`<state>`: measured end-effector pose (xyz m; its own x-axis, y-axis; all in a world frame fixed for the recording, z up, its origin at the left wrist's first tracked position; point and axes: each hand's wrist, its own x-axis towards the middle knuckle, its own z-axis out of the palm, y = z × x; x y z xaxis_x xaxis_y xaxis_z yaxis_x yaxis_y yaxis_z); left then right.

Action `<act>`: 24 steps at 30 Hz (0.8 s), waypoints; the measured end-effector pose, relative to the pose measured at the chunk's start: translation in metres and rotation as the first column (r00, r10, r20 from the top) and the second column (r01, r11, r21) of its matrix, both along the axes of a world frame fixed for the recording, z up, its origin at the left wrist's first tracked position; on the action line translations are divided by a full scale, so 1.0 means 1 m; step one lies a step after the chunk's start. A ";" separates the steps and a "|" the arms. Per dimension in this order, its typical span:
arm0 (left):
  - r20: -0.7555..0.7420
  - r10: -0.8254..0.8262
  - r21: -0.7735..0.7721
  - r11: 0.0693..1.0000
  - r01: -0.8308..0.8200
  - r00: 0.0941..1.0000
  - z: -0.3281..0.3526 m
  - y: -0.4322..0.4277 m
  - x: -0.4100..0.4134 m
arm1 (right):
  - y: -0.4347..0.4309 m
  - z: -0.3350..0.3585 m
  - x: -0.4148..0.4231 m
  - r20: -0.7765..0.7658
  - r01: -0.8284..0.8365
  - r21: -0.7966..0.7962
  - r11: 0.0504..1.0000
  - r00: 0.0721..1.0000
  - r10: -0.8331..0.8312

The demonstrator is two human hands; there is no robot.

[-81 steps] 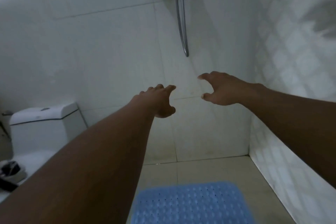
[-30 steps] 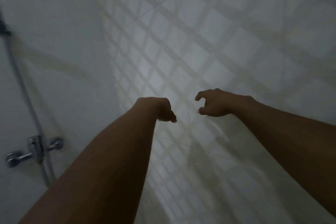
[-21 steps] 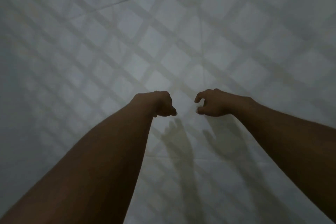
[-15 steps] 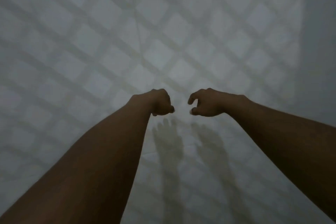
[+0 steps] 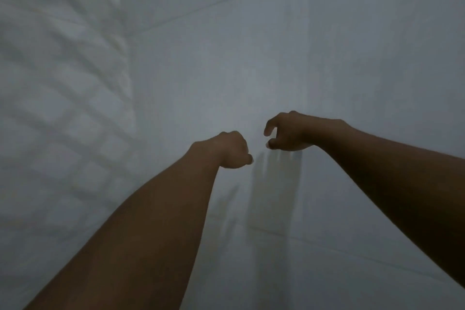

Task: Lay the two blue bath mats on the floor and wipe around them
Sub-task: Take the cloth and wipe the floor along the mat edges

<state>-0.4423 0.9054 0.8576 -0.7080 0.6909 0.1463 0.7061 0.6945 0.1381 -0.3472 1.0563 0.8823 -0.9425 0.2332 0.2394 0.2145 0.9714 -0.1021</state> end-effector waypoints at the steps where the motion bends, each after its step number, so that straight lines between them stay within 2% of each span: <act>1: 0.002 -0.053 0.019 0.998 0.053 0.999 0.001 0.032 0.015 | 0.024 0.006 0.023 -0.008 0.049 -0.009 0.999 0.999 -0.049; 4: 0.010 -0.182 0.076 0.981 0.181 0.983 0.005 0.116 0.065 | 0.076 0.021 0.089 -0.041 0.130 -0.042 0.991 0.990 -0.132; 7: 0.070 -0.293 0.086 0.954 0.287 0.953 0.010 0.179 0.118 | 0.108 0.032 0.147 -0.078 0.181 0.042 0.983 0.981 -0.177; 11: 0.157 -0.388 0.036 0.921 0.387 0.908 0.020 0.235 0.179 | 0.147 0.040 0.216 -0.029 0.300 0.119 0.947 0.954 -0.298; 12: 0.157 -0.417 0.039 0.909 0.416 0.895 0.024 0.246 0.193 | 0.157 0.042 0.233 -0.068 0.327 0.133 0.936 0.945 -0.320; 14: 0.137 -0.481 0.074 0.877 0.475 0.866 0.034 0.265 0.220 | 0.178 0.047 0.264 -0.295 0.381 0.161 0.910 0.899 -0.324; 16: 0.119 -0.540 0.122 0.841 0.528 0.833 0.044 0.282 0.244 | 0.197 0.052 0.294 -0.539 0.471 0.144 0.870 0.775 -0.331; 18: 0.120 -0.583 0.149 0.811 0.566 0.803 0.049 0.297 0.265 | 0.216 0.054 0.321 -0.633 0.558 0.054 0.828 0.661 -0.404; 20: 0.132 -0.606 0.137 0.795 0.592 0.784 0.047 0.309 0.280 | 0.231 0.051 0.342 -0.545 0.599 -0.081 0.797 0.643 -0.539; 22: 0.119 -0.613 0.120 0.790 0.602 0.781 0.041 0.317 0.290 | 0.238 0.042 0.353 -0.339 0.583 -0.229 0.779 0.703 -0.625; 24: 0.085 -0.610 0.141 0.790 0.596 0.788 0.035 0.322 0.294 | 0.243 0.032 0.355 -0.211 0.555 -0.319 0.768 0.748 -0.629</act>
